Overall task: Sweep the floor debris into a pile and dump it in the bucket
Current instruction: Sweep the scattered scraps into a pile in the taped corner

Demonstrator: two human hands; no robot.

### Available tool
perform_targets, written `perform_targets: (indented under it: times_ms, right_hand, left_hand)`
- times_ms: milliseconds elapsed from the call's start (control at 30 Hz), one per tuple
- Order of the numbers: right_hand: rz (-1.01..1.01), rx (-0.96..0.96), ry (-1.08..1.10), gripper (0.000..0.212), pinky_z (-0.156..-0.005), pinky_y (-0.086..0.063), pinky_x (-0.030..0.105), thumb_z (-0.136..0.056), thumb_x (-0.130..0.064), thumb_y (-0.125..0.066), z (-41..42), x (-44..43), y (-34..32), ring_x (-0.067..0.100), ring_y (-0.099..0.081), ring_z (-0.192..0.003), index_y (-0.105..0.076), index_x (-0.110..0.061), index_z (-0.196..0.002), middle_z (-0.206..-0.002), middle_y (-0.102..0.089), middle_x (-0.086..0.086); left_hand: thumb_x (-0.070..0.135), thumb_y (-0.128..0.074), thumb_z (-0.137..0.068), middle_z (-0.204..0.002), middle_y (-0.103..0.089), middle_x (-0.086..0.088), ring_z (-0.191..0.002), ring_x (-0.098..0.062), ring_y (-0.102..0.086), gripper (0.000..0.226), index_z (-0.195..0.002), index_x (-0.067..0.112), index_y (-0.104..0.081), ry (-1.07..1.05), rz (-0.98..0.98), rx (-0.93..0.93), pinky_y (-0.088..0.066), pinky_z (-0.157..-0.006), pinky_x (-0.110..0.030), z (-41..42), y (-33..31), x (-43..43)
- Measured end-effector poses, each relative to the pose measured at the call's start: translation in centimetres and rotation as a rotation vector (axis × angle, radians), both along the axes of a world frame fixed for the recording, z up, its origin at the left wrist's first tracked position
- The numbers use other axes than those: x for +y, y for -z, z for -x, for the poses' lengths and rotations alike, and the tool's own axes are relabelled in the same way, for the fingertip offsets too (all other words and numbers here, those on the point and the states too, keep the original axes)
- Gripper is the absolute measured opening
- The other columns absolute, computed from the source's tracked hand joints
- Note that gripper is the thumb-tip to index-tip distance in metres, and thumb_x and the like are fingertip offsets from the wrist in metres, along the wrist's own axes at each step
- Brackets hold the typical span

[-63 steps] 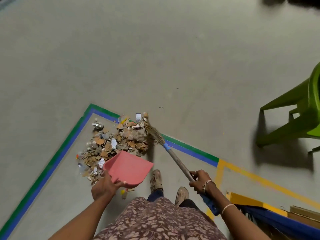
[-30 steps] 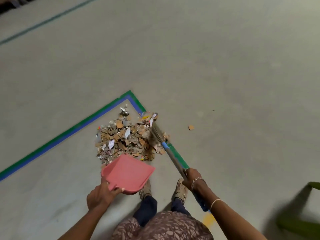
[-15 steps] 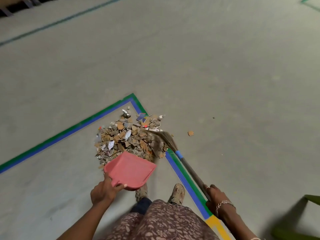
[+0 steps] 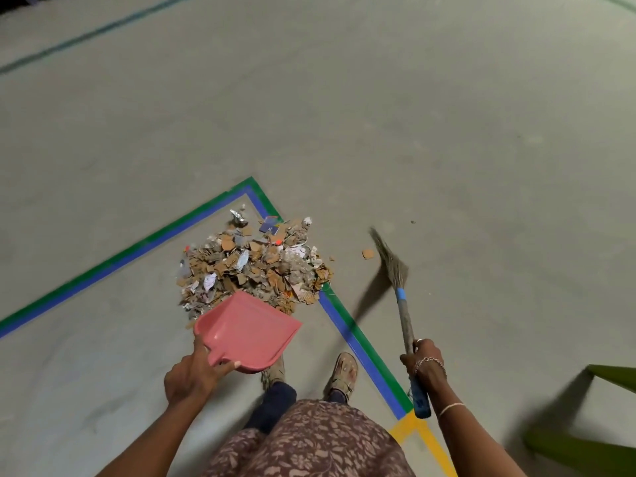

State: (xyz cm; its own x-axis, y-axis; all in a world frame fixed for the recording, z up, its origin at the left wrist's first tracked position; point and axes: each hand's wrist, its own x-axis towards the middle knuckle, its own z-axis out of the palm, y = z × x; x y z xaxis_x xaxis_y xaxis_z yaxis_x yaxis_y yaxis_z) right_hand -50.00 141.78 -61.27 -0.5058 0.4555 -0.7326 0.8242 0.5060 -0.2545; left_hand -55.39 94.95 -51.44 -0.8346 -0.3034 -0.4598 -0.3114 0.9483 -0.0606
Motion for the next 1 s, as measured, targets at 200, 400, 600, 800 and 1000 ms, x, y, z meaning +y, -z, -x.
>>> perform_targets:
  times_ms: [200, 400, 600, 800, 1000]
  right_hand:
    - [0.001, -0.077, -0.206, 0.029, -0.064, -0.043, 0.028, -0.078, -0.018, -0.071, 1.6, -3.9, 0.2, 0.026, -0.056, -0.078, -0.058, -0.009, -0.103, -0.092, -0.057, 0.006]
    - [0.119, -0.016, -0.373, 0.015, -0.048, -0.032, 0.025, -0.072, -0.023, -0.066, 0.8, -6.7, -0.8, 0.025, -0.058, -0.07, -0.063, -0.014, -0.083, -0.07, -0.055, 0.002]
    - [-0.001, 0.123, -0.459, 0.031, -0.063, -0.034, 0.026, -0.074, -0.021, -0.065, -0.8, -6.8, -3.3, 0.034, -0.063, -0.091, -0.06, -0.018, -0.105, -0.086, -0.054, 0.005]
    - [-0.068, 0.161, -0.392, 0.023, -0.066, -0.041, 0.027, -0.073, -0.018, -0.069, 7.7, -4.7, -2.9, 0.035, -0.064, -0.089, -0.061, -0.014, -0.094, -0.093, -0.066, 0.011]
    - [-0.025, 0.121, -0.42, 0.028, -0.066, -0.047, 0.029, -0.075, -0.017, -0.071, 16.9, -5.9, 0.3, 0.029, -0.062, -0.08, -0.064, -0.009, -0.101, -0.093, -0.065, 0.01]
  left_hand:
    - [0.087, -0.056, -0.07, -0.102, -0.07, -0.006, -0.085, -0.03, -0.068, 0.104, -0.146, 0.028, -0.02, -0.006, 0.051, 0.016, -0.049, -0.063, -0.032, -0.9, -0.7, -1.1]
    - [0.084, -0.06, -0.072, -0.107, -0.07, -0.008, -0.095, -0.033, -0.069, 0.101, -0.145, 0.026, -0.023, -0.051, 0.085, -0.047, -0.05, -0.071, -0.035, -2.5, -1.0, -2.7]
    - [0.084, -0.058, -0.072, -0.103, -0.07, -0.007, -0.091, -0.032, -0.069, 0.101, -0.145, 0.026, -0.021, -0.095, 0.061, -0.055, -0.047, -0.066, -0.033, -3.3, -0.4, -2.7]
    - [0.089, -0.053, -0.069, -0.101, -0.07, -0.006, -0.089, -0.032, -0.069, 0.106, -0.149, 0.03, -0.015, -0.148, 0.028, 0.01, -0.054, -0.071, -0.036, -3.7, -0.6, -2.6]
    - [0.089, -0.053, -0.069, -0.095, -0.07, -0.003, -0.08, -0.029, -0.068, 0.104, -0.149, 0.03, -0.02, -0.213, 0.022, 0.04, -0.05, -0.064, -0.032, -5.3, -0.8, -3.1]
